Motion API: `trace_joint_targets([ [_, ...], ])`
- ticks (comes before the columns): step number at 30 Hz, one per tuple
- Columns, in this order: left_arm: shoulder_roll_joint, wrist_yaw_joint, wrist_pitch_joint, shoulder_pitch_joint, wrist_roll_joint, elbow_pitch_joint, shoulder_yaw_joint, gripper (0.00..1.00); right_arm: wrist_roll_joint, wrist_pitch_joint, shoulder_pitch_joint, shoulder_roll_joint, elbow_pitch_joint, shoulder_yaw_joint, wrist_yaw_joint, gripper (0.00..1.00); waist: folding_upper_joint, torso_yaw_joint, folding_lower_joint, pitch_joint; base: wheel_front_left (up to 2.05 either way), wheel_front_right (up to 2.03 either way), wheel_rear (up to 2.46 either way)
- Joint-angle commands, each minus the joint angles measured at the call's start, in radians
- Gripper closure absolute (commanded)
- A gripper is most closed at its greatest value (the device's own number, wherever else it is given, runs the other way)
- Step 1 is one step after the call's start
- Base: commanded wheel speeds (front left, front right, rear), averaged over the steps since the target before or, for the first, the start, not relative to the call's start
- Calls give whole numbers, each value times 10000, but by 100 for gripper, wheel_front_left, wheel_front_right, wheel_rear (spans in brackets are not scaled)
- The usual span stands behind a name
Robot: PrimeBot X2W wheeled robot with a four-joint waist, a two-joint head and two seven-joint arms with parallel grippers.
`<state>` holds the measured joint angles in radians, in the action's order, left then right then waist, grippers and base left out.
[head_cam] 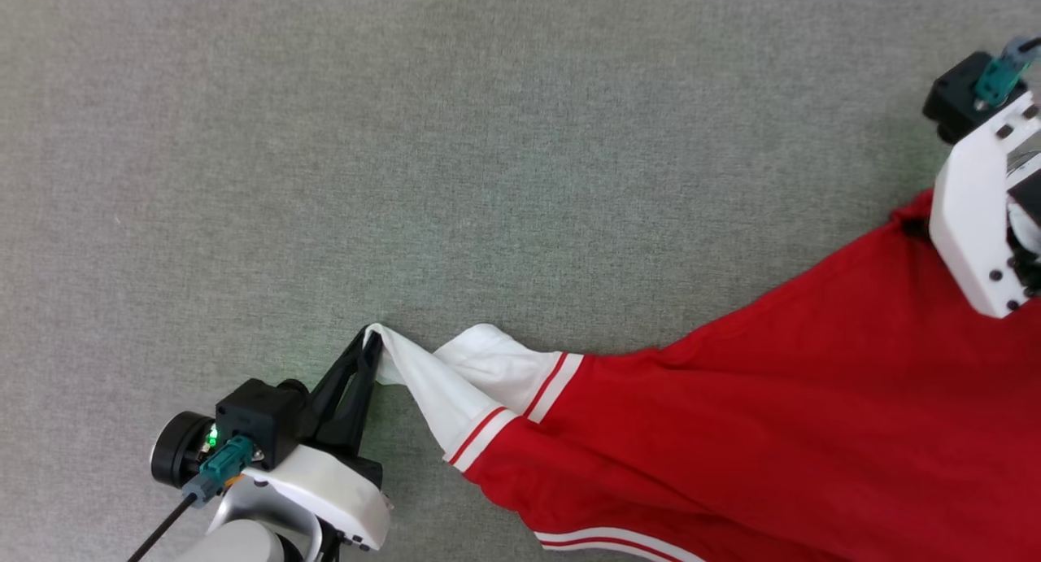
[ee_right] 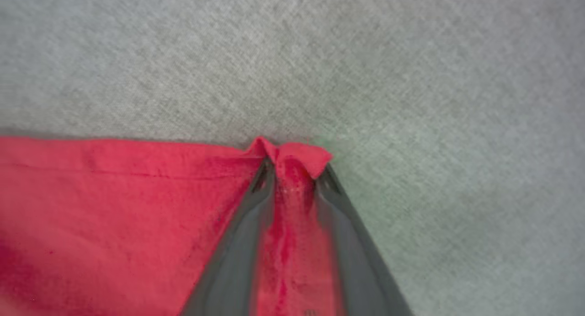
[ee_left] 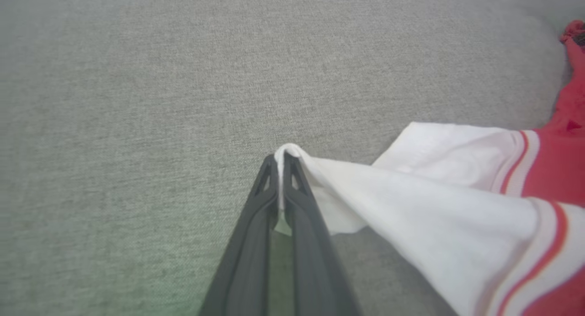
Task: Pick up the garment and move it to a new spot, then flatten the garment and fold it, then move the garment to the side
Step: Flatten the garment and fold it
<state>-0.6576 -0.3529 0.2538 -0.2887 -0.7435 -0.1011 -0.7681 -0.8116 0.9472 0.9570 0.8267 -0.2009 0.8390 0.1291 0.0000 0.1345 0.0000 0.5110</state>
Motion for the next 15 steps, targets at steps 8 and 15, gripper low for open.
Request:
trace_joint_targets([
  [8,-257,115,-9,-7,184,250,27,100,-463,-2289,-172,-1,-274,516,14,100,0,-481,0,-1595,0,0,0],
  [15,-749,218,-426,-915,516,-39,218,100,-798,-4461,26,65,-169,354,13,100,0,-945,0,-2617,0,0,0],
])
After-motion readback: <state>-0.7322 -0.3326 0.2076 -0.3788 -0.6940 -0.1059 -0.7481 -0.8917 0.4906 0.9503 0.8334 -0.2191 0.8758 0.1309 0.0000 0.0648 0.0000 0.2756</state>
